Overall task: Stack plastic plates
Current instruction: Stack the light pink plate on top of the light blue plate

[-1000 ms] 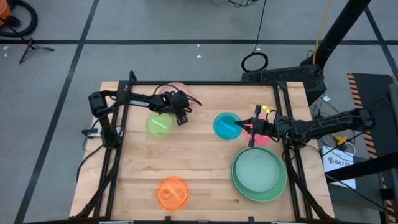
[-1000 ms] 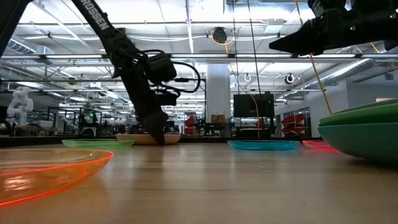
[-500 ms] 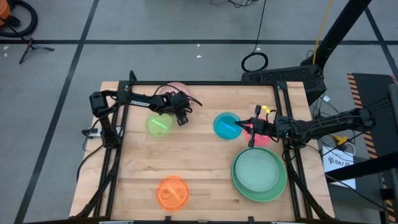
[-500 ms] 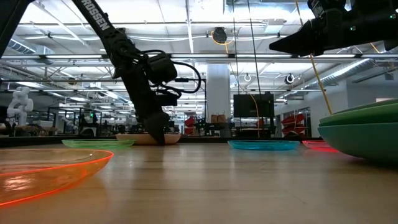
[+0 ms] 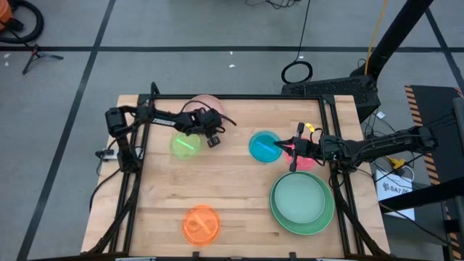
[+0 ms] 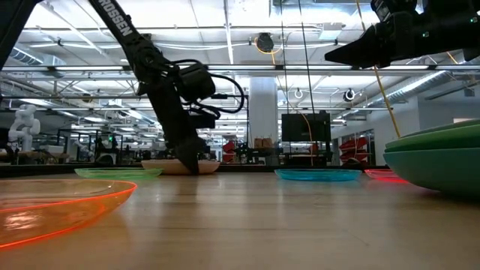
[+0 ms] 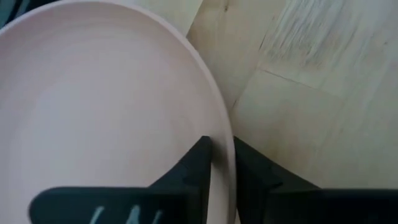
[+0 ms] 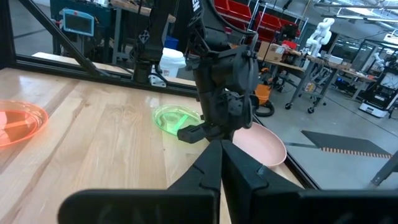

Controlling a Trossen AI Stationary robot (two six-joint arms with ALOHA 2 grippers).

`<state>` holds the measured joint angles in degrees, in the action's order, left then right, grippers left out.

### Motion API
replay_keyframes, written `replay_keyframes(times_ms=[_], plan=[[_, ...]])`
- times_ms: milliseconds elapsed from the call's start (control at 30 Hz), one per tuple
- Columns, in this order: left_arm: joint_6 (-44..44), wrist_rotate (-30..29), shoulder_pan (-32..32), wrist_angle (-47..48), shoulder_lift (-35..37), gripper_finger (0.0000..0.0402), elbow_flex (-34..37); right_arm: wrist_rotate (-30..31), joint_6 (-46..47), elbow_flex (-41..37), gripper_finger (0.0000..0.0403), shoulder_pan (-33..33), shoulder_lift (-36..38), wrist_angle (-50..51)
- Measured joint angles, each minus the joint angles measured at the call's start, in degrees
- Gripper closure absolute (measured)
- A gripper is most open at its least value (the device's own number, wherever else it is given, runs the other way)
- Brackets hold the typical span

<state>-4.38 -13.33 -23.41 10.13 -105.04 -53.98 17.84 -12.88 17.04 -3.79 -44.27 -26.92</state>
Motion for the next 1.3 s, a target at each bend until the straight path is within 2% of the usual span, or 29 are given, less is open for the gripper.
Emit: replay_keyframes(times_ms=[133, 500, 733, 900, 1100, 1300], plan=[[0.02, -2.73, 1.48, 1.01, 0.72, 0.0352, 0.18, 0.01, 0.00, 0.02, 0.0401, 0.00, 0.00, 0.19], [0.23, -2.58, 4.86, 4.73, 10.18, 0.0354, 0.24, 0.01, -0.03, 0.02, 0.0401, 0.00, 0.00, 0.24], [-2.78, -2.60, 9.54, 6.03, 15.95, 0.0354, 0.10, 0.02, 0.10, 0.02, 0.0401, 0.00, 0.00, 0.57], [-8.29, -1.64, 11.71, 8.02, 16.51, 0.0354, 0.11, 0.01, 0.57, 0.02, 0.0401, 0.00, 0.00, 0.59], [-9.45, -1.50, 8.70, 6.02, 14.10, 0.0345, 0.13, 0.01, 0.85, 0.02, 0.0401, 0.00, 0.02, 0.59], [-5.69, 1.99, 4.30, 5.94, 11.97, 0.0287, 0.11, 0.01, 0.81, 0.02, 0.0401, 0.00, 0.00, 0.66]])
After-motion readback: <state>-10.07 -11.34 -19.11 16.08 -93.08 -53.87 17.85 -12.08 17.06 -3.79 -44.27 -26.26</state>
